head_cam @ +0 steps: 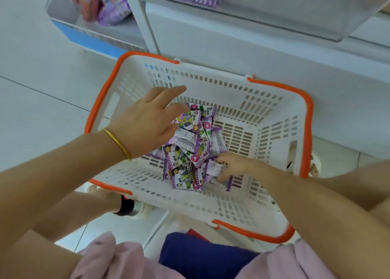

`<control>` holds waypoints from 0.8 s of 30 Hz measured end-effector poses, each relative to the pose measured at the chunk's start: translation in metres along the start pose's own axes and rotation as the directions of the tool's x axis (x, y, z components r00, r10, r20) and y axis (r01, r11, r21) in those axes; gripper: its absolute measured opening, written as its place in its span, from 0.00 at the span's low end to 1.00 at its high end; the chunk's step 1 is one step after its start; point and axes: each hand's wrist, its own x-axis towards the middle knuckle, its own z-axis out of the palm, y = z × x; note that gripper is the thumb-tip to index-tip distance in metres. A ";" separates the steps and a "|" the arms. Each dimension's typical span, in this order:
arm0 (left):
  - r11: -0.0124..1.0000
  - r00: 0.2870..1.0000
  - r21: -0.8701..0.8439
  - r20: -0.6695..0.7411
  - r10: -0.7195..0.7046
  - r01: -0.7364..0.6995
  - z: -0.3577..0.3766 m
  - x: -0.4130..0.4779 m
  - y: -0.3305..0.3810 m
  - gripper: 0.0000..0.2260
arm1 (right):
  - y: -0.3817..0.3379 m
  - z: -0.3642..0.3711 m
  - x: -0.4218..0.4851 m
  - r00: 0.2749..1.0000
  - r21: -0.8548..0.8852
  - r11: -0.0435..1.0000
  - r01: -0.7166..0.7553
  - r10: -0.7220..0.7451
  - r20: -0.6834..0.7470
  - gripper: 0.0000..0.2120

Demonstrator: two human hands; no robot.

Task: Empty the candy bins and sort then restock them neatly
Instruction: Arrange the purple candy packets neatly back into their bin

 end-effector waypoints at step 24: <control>0.431 0.753 -0.639 0.393 -0.528 0.637 -0.007 0.004 0.032 0.24 | -0.099 -0.110 -0.114 0.974 0.833 0.509 0.217 -0.052 -0.221 0.21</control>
